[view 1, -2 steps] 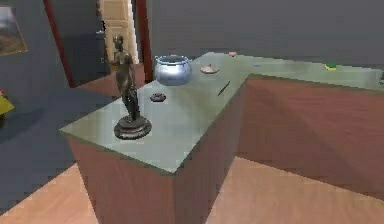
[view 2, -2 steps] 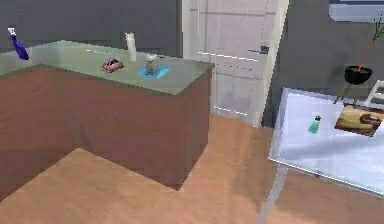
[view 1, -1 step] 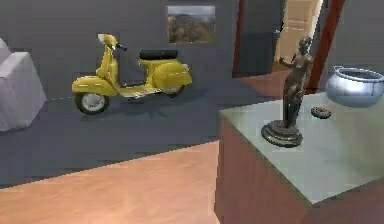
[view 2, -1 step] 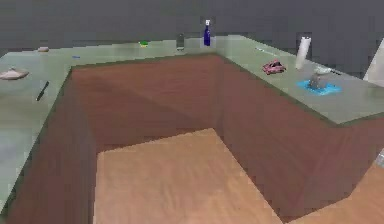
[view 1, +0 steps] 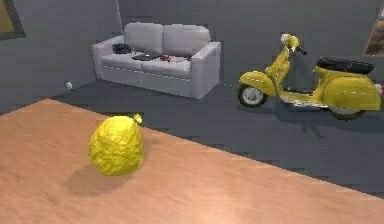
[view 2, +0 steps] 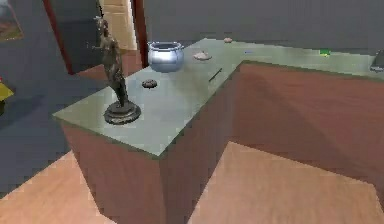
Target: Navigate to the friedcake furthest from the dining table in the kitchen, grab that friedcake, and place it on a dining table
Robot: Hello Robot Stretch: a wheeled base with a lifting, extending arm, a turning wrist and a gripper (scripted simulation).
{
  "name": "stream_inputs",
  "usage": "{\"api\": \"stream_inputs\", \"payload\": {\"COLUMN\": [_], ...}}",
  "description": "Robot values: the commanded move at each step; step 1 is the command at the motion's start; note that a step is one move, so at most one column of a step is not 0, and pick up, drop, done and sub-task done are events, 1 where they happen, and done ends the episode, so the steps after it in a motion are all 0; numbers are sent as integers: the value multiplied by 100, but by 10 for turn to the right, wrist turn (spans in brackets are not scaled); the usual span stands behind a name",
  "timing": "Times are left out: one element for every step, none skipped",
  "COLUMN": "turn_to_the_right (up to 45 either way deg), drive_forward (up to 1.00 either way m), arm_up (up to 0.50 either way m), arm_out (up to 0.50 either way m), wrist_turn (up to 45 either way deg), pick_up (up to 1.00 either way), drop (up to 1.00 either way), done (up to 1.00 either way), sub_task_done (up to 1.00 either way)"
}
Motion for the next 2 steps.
{"api": "stream_inputs", "payload": {"turn_to_the_right": [0,240], "drive_forward": [30,0], "arm_up": [0,0], "arm_out": [0,0], "wrist_turn": [0,0], "pick_up": [0,0], "drop": [0,0], "done": [0,0], "sub_task_done": [0,0]}}
